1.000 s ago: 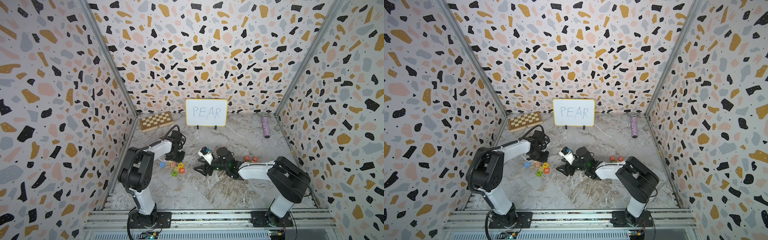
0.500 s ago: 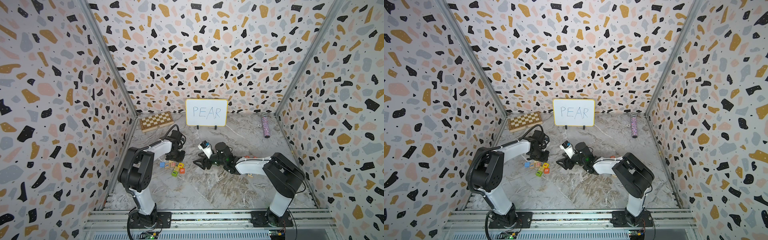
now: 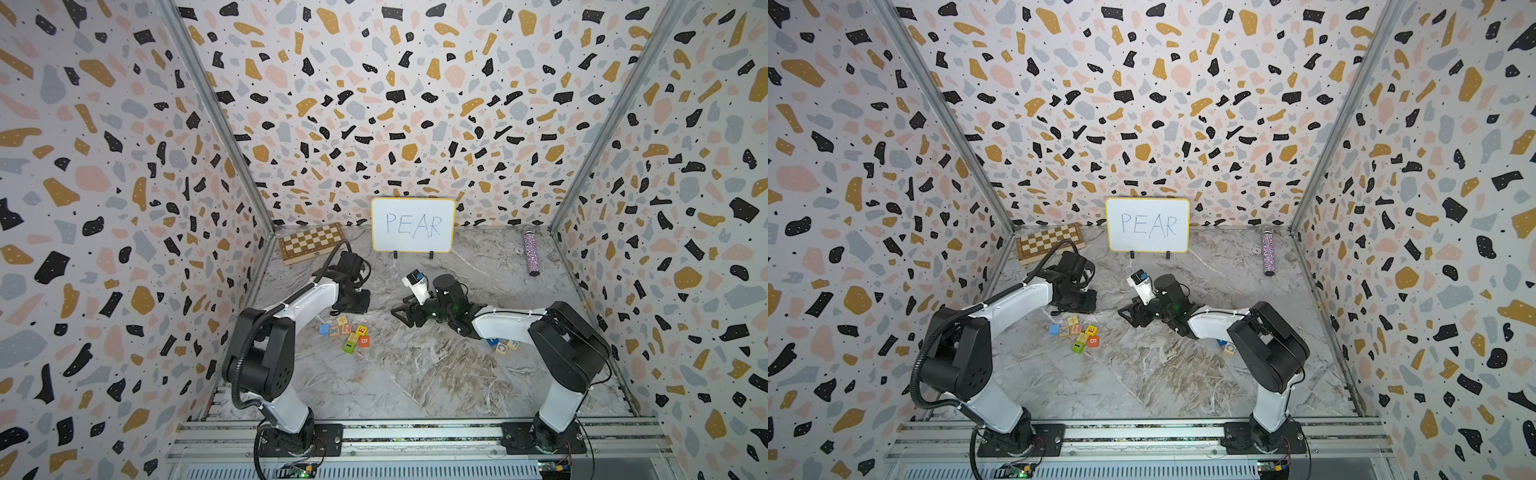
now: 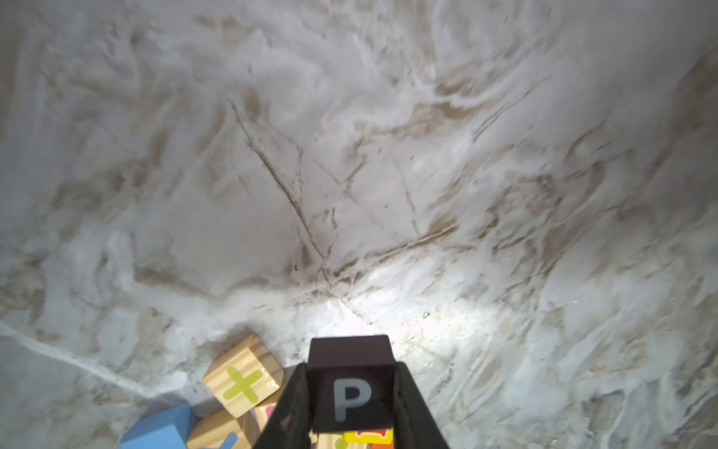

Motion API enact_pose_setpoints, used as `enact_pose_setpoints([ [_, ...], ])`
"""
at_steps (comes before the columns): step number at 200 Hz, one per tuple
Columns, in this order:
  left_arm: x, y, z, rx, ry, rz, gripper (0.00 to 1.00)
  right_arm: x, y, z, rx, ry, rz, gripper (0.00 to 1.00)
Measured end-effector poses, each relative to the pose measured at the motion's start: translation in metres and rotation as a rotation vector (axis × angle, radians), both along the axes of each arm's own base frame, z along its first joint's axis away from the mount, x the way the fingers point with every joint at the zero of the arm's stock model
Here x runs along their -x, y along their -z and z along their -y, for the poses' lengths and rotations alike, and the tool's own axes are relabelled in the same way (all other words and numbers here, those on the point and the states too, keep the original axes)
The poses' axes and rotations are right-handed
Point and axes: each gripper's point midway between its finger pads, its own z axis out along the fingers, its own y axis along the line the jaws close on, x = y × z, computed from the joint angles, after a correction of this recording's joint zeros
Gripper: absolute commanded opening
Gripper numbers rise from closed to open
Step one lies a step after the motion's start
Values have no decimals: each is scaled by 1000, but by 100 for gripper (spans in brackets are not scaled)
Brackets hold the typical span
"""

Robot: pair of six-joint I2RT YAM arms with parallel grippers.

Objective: Spell the uppercase word “pear” with letter blocks
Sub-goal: Pick up the letter block from the center of the board, then place the letter block at the center of the board.

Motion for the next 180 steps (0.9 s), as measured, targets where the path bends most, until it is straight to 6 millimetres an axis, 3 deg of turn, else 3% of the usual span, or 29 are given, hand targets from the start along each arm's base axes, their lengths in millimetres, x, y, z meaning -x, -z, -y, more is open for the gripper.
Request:
enact_pose_setpoints([
  [45,-27,-48,31,24,-6,103,4,-22,-27,25,-20,98,27,79],
  [73,-35,-56,55,31,5,122,3,-36,-29,47,-7,178,47,81],
  [127,-54,-20,91,14,15,48,3,-41,-6,71,50,252,28,81],
  [180,-73,16,101,-3,-23,-19,4,-47,7,80,62,303,12,81],
])
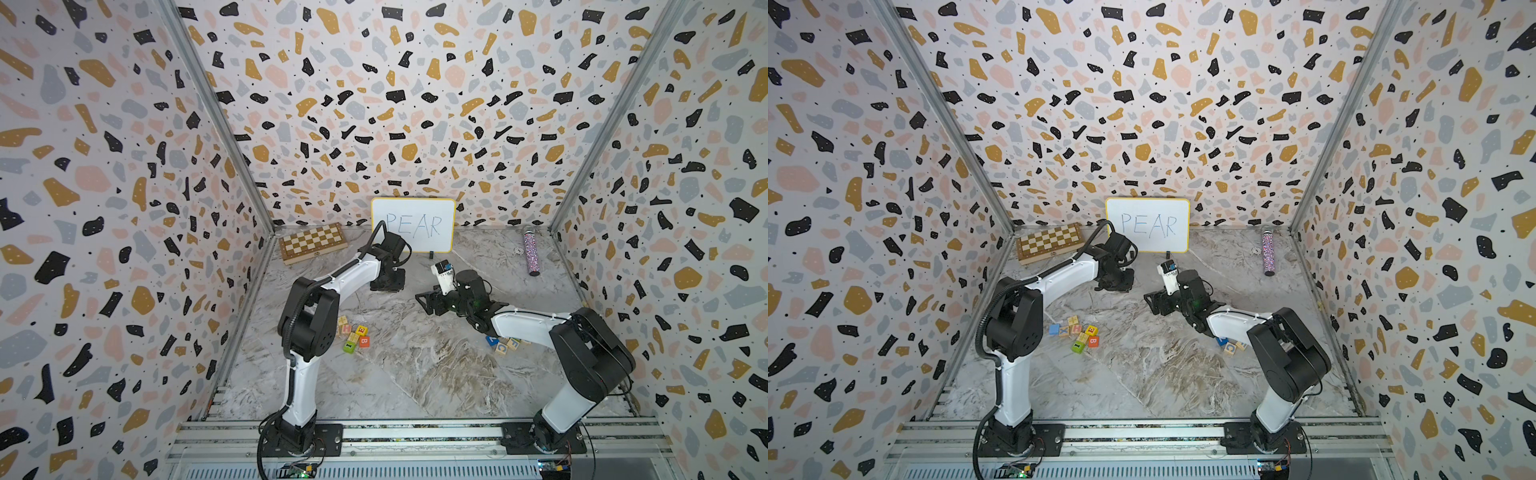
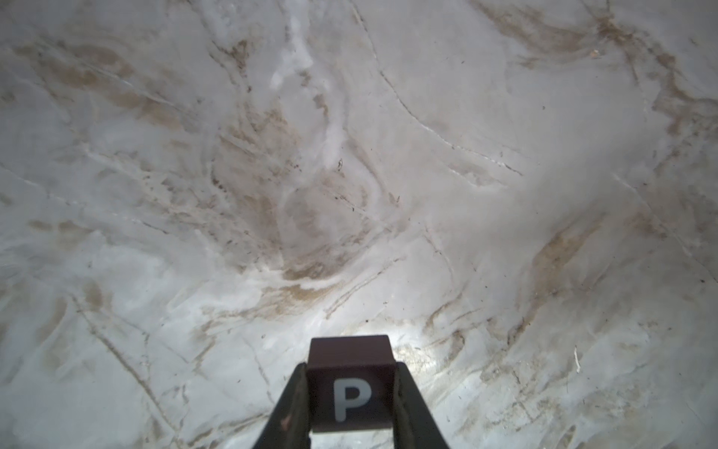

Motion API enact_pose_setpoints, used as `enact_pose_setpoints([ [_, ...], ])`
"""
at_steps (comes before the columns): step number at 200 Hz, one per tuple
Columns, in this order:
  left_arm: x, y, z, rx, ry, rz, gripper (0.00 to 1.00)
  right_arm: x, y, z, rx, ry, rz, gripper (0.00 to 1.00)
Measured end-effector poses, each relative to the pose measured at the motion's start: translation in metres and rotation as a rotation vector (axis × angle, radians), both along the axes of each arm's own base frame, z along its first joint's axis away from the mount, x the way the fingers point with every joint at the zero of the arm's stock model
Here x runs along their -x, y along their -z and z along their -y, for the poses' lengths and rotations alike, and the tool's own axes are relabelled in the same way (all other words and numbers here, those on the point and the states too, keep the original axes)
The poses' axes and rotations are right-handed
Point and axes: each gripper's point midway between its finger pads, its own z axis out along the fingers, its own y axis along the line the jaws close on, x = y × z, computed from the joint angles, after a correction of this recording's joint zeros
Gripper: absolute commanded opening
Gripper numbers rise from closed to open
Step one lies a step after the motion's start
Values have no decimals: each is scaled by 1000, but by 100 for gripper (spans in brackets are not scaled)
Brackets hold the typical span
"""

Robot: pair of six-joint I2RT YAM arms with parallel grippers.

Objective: Spell the uppercase word “pear” with letter blocks
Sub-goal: Place the letter block at the center of the board.

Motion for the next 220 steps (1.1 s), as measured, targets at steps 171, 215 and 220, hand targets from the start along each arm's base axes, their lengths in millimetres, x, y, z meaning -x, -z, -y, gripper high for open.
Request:
enact_pose_setpoints([
  [171,-14,44,11,-45,-43,-83,11,-6,34,14,47,61,-57,81],
  [215,-14,44,11,-45,-52,-85,14,-5,35,14,48,58,-61,82],
  [220,-14,44,11,-45,-53,-85,16,-5,35,14,47,57,-61,82],
])
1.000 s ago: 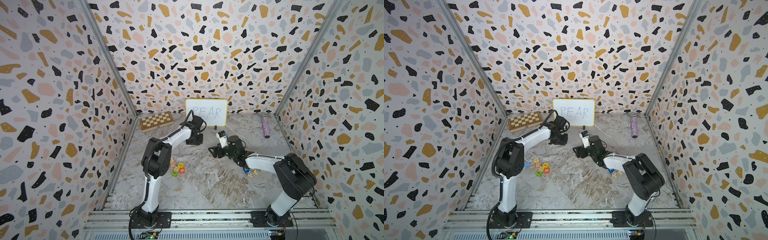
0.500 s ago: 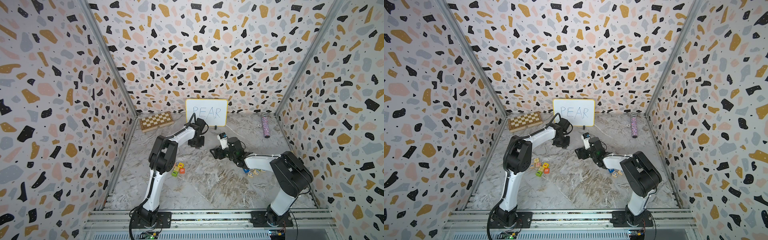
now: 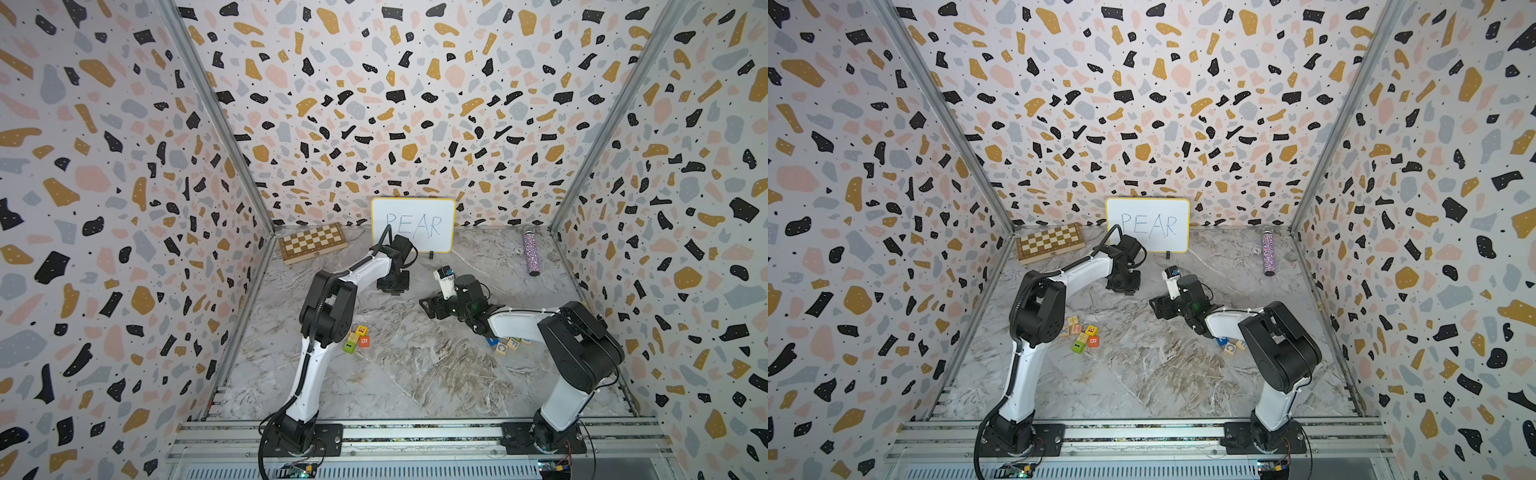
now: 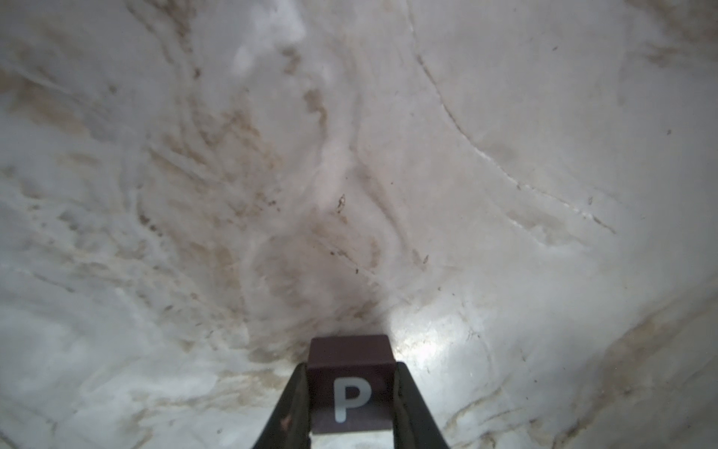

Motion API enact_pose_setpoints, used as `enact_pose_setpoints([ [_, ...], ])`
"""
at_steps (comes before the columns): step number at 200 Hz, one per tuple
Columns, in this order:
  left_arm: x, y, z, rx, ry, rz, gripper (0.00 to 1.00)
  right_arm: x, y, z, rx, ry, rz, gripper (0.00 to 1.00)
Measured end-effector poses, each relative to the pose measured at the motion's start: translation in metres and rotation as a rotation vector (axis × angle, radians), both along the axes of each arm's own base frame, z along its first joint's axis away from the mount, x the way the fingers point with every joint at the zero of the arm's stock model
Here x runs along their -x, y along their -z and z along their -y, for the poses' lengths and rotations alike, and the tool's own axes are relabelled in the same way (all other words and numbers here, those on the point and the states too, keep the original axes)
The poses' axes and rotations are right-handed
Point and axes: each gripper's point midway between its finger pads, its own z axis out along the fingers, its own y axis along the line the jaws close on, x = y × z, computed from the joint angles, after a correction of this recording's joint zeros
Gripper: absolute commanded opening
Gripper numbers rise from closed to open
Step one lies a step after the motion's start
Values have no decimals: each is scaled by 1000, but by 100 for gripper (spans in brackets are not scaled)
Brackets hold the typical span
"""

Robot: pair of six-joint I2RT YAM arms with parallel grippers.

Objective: Spell the uppercase word “pear” with letter blocks
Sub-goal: Place the letter block at the center of the board, then pick up the letter block from the center of the board.

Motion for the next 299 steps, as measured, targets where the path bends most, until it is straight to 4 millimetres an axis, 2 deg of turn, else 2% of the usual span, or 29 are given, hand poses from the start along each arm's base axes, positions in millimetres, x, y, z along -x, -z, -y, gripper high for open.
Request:
enact_pose_setpoints([
  [27,0,0,0,1,-3,0,26,1,0,-1,-3,-4,-2,82],
  [53,0,0,0,1,-5,0,27,1,0,-1,-4,-6,-3,83],
  [67,0,0,0,2,-9,0,35,1,0,-1,-5,-8,-4,83],
  [96,0,0,-1,3,-16,-3,37,2,0,-2,-8,-13,-5,84],
  [103,0,0,-1,3,-14,-2,43,2,-1,-2,-9,-14,-4,84],
  [126,0,0,-1,5,-22,-4,45,2,-1,-3,-12,-15,-1,84],
  [136,0,0,-1,5,-23,-4,50,2,-2,-3,-13,-17,-2,84],
  [167,-1,-5,0,10,-26,4,51,2,-2,-4,-15,-22,-2,85],
  [194,0,-26,-1,30,-25,39,51,4,-2,-5,-17,-34,0,86],
  [251,6,-111,-7,97,3,204,51,14,-2,-16,-2,-90,30,87],
  [272,9,-122,-8,104,19,228,51,18,-4,-20,4,-108,43,87],
  [299,14,-115,-7,112,35,211,51,20,-11,-23,5,-124,66,87],
])
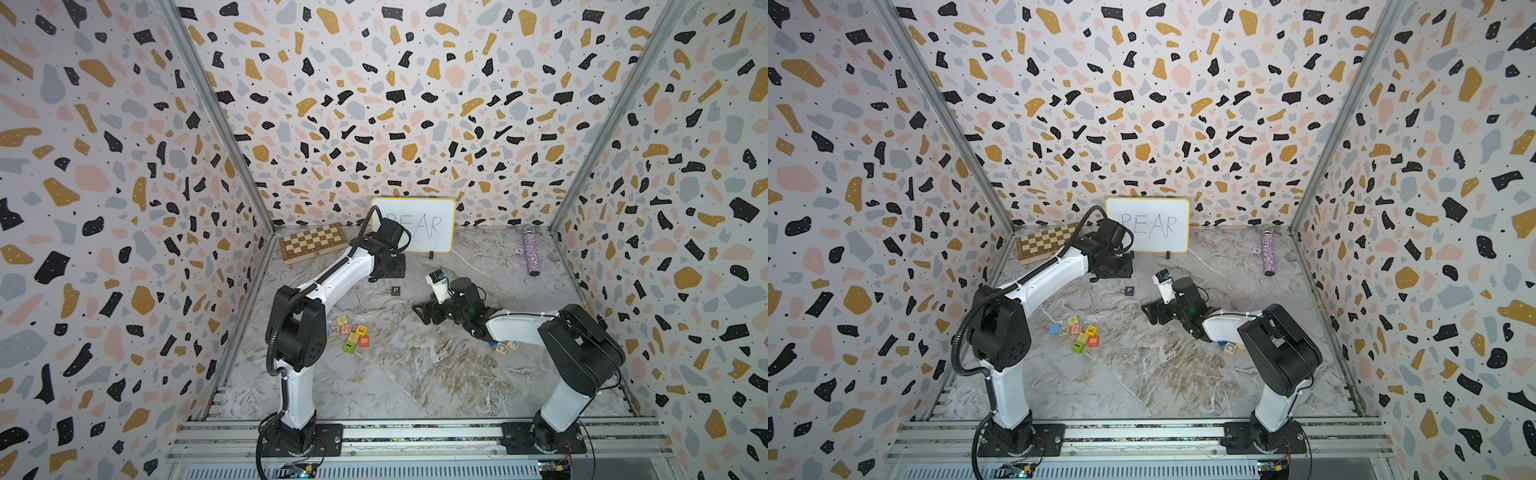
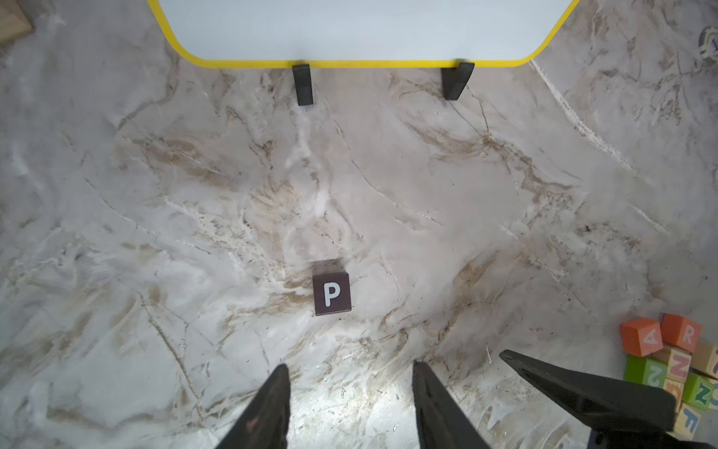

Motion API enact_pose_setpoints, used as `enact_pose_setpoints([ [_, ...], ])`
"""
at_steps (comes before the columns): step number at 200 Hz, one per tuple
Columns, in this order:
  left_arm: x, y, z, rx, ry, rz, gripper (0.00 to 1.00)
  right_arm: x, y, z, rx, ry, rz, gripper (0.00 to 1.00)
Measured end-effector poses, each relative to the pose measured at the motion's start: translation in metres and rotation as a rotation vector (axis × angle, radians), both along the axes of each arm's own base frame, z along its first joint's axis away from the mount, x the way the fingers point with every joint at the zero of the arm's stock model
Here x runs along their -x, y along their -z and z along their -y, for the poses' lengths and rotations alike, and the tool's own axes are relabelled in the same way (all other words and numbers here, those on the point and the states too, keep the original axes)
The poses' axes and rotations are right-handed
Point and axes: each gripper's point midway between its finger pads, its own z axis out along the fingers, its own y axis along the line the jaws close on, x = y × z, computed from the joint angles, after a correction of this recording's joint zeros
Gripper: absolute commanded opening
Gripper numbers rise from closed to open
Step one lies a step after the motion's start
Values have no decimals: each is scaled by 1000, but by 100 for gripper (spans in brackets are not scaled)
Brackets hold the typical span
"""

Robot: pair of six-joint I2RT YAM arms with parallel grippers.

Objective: Spell the uppercase word “pear” with letter blocks
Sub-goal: Pick up the letter block from the center of the board.

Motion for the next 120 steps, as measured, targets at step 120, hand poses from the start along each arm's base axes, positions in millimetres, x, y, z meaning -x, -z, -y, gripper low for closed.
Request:
enact_pose_setpoints([
  [120,93,-10,-66,-47,-4,-65,50,74,-32,-19,18,-183,117,89],
])
